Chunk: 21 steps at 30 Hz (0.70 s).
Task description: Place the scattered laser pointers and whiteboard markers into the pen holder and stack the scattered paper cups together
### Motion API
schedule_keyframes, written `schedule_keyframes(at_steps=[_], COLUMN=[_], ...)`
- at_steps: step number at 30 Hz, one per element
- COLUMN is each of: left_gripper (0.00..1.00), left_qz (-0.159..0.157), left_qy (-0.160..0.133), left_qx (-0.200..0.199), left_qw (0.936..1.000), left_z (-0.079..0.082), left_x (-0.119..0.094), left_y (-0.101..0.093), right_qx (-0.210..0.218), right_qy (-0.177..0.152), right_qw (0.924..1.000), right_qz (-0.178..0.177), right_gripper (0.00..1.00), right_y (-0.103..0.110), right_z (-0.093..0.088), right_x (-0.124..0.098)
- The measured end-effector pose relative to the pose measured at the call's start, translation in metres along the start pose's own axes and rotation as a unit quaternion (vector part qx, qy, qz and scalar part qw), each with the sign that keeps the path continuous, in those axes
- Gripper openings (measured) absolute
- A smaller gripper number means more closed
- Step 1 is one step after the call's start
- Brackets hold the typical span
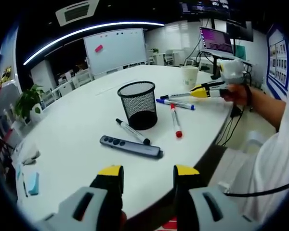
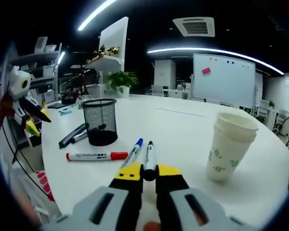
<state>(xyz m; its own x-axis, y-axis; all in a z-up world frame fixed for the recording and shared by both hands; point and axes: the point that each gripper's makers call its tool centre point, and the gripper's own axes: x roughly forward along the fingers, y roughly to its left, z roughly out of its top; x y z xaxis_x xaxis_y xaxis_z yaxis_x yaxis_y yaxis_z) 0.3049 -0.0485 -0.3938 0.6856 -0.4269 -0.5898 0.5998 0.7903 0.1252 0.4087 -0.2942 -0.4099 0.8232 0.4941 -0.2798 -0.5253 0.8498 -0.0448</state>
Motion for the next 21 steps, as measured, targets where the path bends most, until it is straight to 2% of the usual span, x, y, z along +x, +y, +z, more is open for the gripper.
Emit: schedule_keyframes(at_steps=[17, 21], left_gripper=[0.42, 0.42], left_qz=[0.0, -0.001], left_qy=[0.001, 0.002], left_qx=[-0.001, 0.0], left_qw=[1.0, 1.0], left_z=[-0.001, -0.002], left_x=[0.0, 0.0], left_y=[0.0, -0.001], right_qx=[0.003, 0.017], right_qy=[-0.047, -0.049], right_qw=[0.9988, 0.9986], right_qz=[-0.014, -0.012], right_gripper=[0.09, 0.09], right_y=[-0.006, -0.007], right_z=[0.025, 0.028], right_x=[-0.005, -0.005])
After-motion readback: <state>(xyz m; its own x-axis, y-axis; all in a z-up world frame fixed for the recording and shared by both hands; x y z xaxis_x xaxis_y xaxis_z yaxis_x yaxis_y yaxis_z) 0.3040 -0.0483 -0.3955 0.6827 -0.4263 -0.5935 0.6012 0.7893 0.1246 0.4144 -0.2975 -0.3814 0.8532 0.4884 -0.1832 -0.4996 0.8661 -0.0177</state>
